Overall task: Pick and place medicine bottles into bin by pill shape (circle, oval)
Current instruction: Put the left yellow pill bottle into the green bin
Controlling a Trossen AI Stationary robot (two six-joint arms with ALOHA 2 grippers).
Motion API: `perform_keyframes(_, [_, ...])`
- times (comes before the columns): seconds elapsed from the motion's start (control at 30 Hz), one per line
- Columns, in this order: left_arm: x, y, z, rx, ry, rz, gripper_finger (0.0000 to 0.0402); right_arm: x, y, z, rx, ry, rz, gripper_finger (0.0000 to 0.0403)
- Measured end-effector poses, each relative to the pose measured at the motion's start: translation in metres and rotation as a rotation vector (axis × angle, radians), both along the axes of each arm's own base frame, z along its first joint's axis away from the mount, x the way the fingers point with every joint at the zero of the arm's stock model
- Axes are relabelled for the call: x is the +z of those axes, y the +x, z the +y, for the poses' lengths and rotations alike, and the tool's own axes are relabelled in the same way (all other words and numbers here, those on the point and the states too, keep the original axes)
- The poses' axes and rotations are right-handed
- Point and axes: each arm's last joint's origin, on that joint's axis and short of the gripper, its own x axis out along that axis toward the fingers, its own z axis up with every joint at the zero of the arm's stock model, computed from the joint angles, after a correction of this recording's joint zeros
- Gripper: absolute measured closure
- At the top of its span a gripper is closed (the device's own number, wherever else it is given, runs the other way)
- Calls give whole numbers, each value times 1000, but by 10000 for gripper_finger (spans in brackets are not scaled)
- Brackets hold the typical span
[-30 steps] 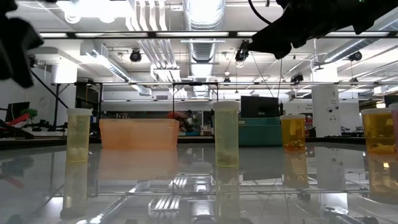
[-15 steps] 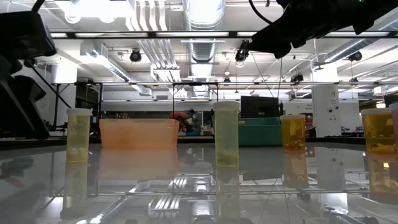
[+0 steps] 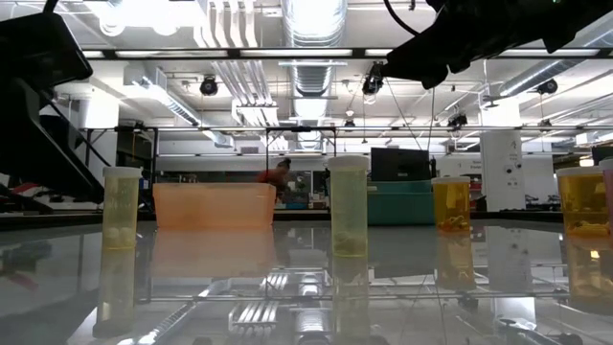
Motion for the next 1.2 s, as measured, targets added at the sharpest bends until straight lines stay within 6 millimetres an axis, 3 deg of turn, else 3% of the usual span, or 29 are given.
perform_keyframes(0.37, [-25,18,-9,20,18,-60,210,0,0,0,-2,6,-3,193])
perform_keyframes(0.67, [-28,26,-9,35,25,-95,212,0,0,0,-2,6,1,193])
perform_keyframes(1.2, [-25,28,-9,38,20,-103,311,0,0,0,-4,14,1,193])
